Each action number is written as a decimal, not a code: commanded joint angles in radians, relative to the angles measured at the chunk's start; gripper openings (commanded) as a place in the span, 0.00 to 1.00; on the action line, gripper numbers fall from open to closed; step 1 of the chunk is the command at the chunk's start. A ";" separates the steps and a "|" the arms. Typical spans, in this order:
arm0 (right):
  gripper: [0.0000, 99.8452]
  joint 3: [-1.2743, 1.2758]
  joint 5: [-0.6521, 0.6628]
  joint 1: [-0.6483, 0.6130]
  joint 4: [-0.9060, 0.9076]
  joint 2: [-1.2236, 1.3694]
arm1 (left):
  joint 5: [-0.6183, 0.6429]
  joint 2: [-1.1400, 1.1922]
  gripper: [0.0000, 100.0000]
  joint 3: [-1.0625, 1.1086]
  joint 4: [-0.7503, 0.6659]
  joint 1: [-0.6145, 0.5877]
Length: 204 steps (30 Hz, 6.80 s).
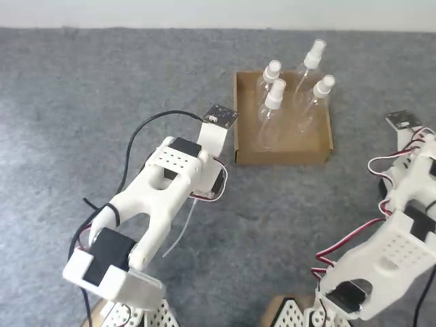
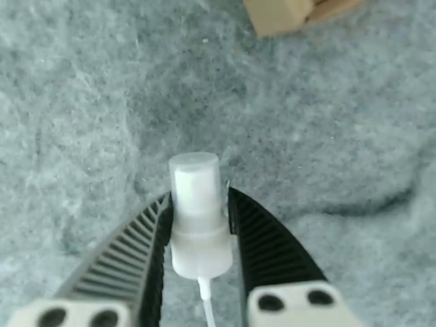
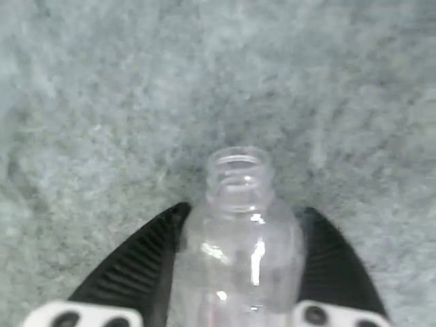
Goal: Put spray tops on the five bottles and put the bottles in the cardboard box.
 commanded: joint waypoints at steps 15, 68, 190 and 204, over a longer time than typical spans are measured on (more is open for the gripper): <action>0.01 -0.222 -0.052 -0.134 0.417 -0.484 | -0.006 -0.272 0.01 -0.008 0.018 -0.072; 0.01 1.281 -0.568 -1.469 -0.786 -1.581 | 0.411 -1.680 0.01 0.398 -0.255 -0.227; 0.01 1.384 -0.703 -1.305 -0.835 -1.945 | 0.176 -1.688 0.23 0.561 -0.057 0.003; 0.01 1.386 -0.701 -1.303 -0.835 -1.943 | 0.158 -1.715 0.23 0.467 0.060 0.098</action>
